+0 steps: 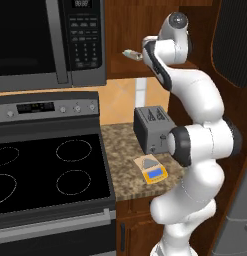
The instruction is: Pick the canned food and place it on the digital scale for weighing, and close the cabinet.
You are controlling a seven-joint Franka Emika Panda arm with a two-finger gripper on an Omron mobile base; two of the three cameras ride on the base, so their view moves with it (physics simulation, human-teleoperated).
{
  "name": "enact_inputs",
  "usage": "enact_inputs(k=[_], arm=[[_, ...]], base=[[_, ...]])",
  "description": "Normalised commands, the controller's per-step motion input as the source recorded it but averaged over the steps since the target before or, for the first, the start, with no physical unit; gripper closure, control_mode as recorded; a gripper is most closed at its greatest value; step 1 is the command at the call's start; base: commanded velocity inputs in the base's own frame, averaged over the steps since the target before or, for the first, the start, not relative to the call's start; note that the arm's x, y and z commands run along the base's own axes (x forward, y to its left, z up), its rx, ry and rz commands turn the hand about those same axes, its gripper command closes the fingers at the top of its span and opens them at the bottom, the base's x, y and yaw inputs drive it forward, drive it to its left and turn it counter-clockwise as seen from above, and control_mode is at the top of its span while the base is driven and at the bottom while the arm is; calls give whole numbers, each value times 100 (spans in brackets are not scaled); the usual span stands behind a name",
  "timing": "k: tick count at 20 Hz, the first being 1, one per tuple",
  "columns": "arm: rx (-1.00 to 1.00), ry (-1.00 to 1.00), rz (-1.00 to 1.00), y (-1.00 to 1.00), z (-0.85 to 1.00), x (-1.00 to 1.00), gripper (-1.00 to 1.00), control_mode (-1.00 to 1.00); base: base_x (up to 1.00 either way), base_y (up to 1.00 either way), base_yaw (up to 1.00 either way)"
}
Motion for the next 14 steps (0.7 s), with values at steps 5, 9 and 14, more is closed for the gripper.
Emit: enact_inputs(k=[5, 9, 14], arm=[[0, 4, 0, 0, -2, 45, -100, -100], [0, 2, 0, -4, -2, 39, -100, -100], [0, 0, 0, -16, 0, 30, -100, -100]], base=[[0, 0, 0], [0, 0, 0], [0, 0, 0]])
